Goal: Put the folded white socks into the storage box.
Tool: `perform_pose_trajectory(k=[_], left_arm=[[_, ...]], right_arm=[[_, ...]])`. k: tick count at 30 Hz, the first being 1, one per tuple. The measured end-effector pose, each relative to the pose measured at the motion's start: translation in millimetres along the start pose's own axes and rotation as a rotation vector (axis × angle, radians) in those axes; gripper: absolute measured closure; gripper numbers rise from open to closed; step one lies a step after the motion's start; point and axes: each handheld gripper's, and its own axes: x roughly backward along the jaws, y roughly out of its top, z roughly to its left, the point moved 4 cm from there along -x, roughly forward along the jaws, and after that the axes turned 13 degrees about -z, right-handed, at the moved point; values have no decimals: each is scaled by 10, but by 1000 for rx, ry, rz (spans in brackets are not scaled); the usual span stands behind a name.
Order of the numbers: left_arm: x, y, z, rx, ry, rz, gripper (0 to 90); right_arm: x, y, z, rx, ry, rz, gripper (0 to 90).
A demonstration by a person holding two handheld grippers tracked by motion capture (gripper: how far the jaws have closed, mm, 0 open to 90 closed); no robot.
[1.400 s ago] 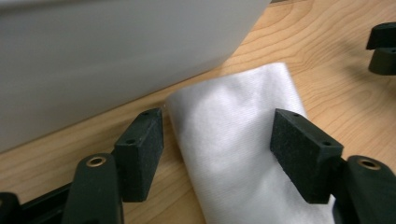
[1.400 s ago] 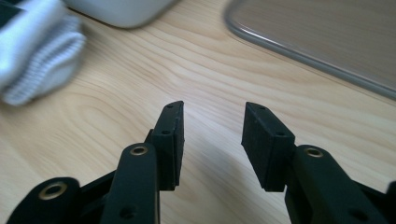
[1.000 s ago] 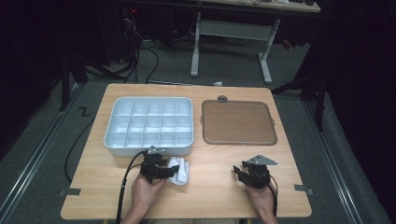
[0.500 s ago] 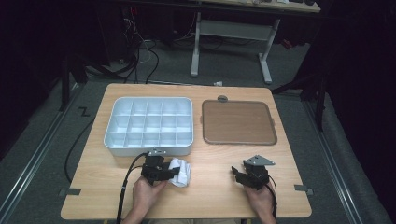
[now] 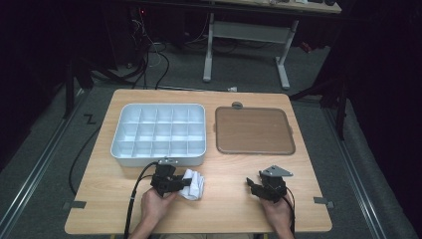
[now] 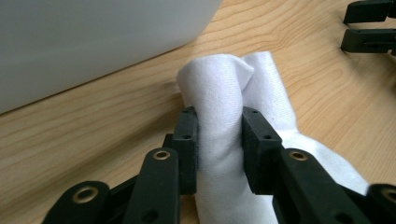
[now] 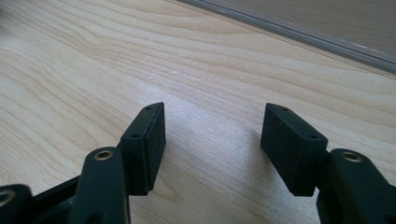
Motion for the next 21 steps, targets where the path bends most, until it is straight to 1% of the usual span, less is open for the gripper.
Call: perform_pose_trajectory(k=[6, 8, 11, 14, 21], left_arm=[[11, 7, -18, 8, -13, 5, 722], [11, 2, -29, -1, -20, 12, 724], [22, -7, -50, -27, -28, 29, 725], [27, -17, -67, -29, -35, 37, 727], [40, 2, -94, -13, -53, 43, 729]], right_arm=[[0, 0, 0, -1, 2, 0, 400], [0, 0, 0, -1, 3, 1, 394], [0, 0, 2, 0, 5, 1, 392], [0, 0, 0, -1, 6, 1, 391], [0, 0, 2, 0, 5, 2, 389]])
